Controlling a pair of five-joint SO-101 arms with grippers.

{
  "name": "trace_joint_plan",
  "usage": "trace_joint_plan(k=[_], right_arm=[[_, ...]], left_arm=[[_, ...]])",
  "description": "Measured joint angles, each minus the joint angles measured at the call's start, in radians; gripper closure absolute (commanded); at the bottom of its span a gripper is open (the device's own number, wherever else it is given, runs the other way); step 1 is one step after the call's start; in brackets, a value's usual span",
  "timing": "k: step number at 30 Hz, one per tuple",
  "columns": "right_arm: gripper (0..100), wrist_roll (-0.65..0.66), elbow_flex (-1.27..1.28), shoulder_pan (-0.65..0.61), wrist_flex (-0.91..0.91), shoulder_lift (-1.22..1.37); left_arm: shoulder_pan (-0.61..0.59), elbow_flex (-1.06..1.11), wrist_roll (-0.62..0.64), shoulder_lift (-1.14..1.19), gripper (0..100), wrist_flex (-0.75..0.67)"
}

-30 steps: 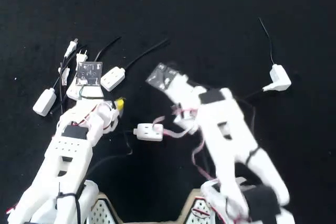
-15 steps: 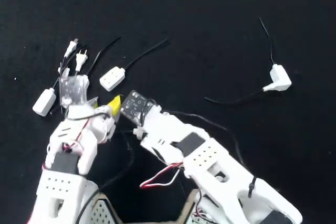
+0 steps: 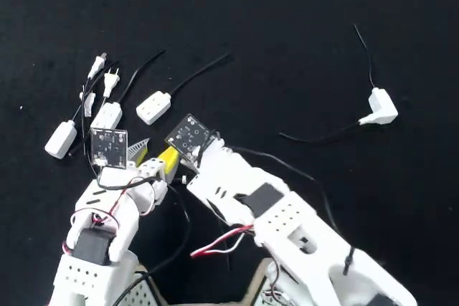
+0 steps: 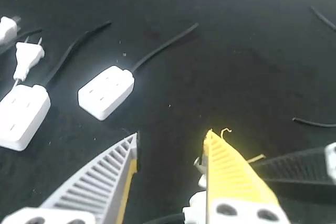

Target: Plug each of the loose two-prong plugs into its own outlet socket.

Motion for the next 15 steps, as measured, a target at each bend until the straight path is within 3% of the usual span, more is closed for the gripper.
trace_joint_plan(k=[15], right_arm=[[98.8,0.000,0.129,0.000,0.158,-0.572]], left_arm=[[0.002,0.005,0.002,-0.005,80,0.000]])
